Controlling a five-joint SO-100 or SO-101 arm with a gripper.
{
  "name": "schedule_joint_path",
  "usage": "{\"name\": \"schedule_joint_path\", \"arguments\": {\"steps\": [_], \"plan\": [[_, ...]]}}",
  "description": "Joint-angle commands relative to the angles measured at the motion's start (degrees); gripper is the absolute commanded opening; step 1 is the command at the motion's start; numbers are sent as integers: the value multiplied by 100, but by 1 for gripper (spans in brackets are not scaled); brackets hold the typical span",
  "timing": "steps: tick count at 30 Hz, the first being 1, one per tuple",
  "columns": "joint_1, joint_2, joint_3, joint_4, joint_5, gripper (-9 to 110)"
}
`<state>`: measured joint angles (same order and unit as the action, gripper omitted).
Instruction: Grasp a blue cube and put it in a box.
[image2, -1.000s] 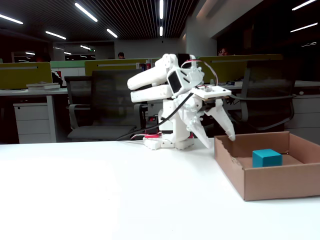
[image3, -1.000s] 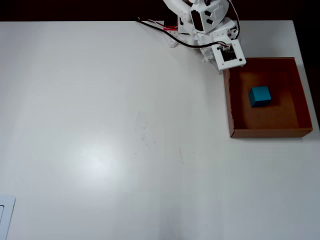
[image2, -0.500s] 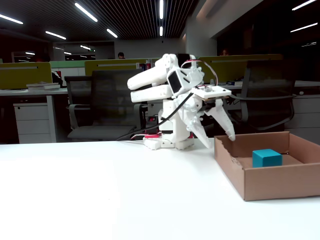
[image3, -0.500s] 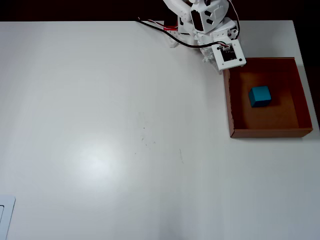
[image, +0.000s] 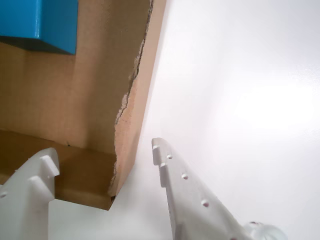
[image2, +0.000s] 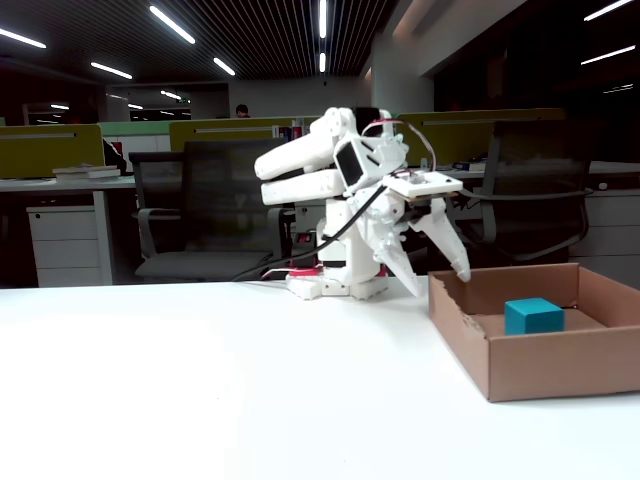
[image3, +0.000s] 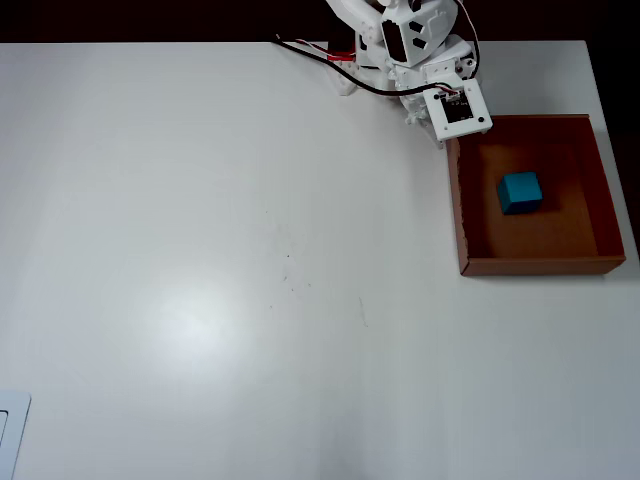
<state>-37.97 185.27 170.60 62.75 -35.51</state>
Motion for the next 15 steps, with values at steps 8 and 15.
{"name": "schedule_joint_path", "arguments": {"steps": [8, 15], "plan": [[-44, 35, -35, 9, -26, 24], [246, 35, -44, 79, -44, 24]]}}
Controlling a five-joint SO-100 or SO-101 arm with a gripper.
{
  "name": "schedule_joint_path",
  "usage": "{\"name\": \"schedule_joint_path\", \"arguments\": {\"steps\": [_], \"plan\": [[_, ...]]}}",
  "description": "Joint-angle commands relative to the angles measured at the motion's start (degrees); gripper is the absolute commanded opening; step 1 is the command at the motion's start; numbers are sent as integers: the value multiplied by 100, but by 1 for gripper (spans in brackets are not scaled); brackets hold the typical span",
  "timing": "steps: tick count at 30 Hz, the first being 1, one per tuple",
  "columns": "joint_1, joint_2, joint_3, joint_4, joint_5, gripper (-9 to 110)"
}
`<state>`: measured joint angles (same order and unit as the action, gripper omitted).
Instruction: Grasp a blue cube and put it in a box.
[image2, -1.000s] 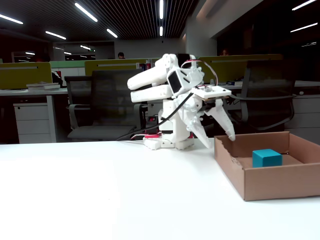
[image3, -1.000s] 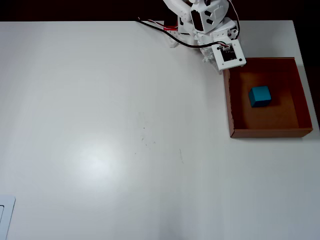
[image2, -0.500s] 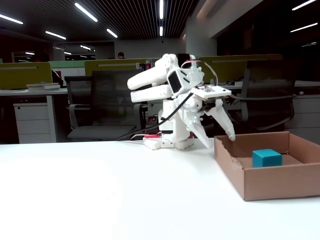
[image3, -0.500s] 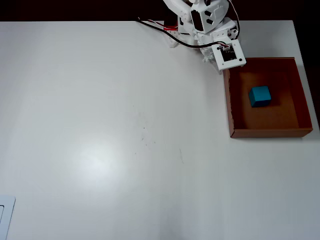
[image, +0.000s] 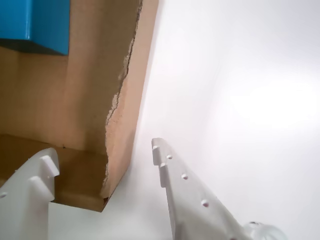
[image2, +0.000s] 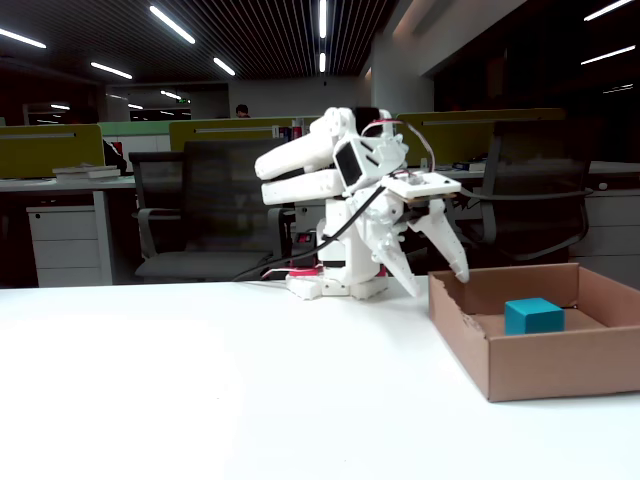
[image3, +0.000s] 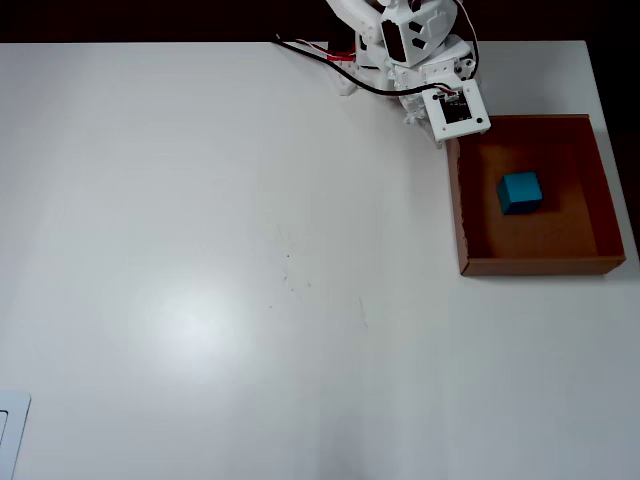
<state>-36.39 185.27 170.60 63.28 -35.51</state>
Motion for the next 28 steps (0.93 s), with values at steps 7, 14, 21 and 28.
{"name": "schedule_joint_path", "arguments": {"steps": [7, 14, 21, 28], "plan": [[88, 35, -44, -299, -44, 24], [-62, 35, -44, -1336, -44, 24], [-308, 35, -44, -1775, -352, 24], [-237, 35, -44, -1775, -404, 24]]}}
